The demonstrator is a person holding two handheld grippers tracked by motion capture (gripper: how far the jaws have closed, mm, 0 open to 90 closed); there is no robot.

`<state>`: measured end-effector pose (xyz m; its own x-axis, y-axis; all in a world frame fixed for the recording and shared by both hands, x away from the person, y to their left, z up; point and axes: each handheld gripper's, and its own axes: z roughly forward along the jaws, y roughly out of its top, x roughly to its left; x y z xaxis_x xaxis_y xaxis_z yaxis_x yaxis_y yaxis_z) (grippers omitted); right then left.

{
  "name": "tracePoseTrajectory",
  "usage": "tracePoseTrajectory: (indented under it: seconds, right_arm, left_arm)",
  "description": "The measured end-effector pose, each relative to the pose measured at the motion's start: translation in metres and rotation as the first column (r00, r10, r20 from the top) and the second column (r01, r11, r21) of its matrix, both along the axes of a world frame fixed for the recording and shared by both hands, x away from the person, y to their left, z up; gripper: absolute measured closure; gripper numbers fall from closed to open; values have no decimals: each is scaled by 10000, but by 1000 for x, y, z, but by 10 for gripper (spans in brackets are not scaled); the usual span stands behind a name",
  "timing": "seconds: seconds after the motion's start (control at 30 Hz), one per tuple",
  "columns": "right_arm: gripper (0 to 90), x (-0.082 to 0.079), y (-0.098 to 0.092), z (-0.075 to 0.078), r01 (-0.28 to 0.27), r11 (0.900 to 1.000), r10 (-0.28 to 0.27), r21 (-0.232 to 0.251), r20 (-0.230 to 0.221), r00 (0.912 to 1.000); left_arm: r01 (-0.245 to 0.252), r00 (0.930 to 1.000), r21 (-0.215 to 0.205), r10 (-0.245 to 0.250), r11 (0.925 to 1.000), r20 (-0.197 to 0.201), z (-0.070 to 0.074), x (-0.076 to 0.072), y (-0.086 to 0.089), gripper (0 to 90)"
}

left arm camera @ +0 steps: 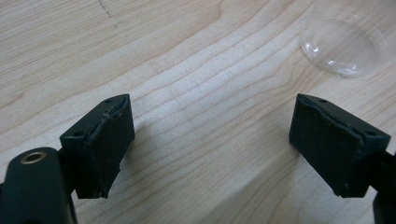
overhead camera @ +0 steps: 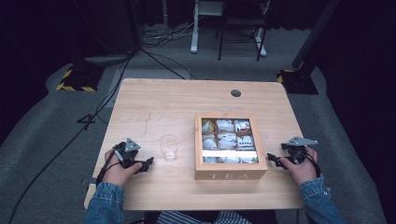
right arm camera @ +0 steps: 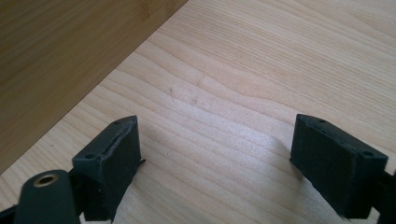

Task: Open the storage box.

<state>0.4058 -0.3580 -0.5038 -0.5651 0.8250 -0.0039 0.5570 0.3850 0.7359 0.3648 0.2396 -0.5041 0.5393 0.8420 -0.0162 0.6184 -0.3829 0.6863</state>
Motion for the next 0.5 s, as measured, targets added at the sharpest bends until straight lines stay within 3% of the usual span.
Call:
tracePoseTrajectory:
  seconds: [0.5]
  right_arm:
    - [164,0,0,0,-29,10000,29,-6,-2,10000]
  left_arm:
    - [144,9999,-75,-144,9999,-9,0,-1,-1,154]
